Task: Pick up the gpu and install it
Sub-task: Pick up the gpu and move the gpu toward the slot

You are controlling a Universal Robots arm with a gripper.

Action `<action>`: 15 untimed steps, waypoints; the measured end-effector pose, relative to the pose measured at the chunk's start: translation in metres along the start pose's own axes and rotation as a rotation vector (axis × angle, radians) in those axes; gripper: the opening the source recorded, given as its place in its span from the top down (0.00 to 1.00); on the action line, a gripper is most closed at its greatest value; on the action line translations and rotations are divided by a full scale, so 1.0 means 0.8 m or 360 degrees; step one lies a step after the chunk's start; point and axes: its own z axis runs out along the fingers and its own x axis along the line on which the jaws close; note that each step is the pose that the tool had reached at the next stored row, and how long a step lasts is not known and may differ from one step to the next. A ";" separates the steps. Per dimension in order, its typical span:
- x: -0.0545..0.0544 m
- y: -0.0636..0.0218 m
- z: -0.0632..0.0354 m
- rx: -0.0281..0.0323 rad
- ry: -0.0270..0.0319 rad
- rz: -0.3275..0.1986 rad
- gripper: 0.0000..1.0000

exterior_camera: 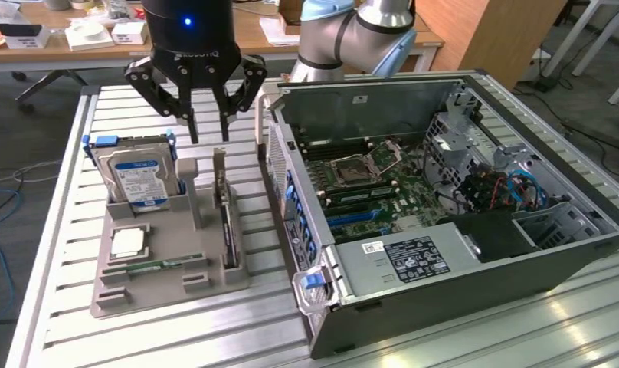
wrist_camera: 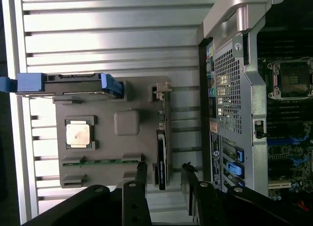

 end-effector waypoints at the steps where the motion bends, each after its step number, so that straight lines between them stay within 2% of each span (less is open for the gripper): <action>1: 0.000 0.000 0.000 0.00001 0.00001 0.0000 0.59; 15: 0.001 -0.002 0.030 -0.00002 -0.00006 0.0000 0.59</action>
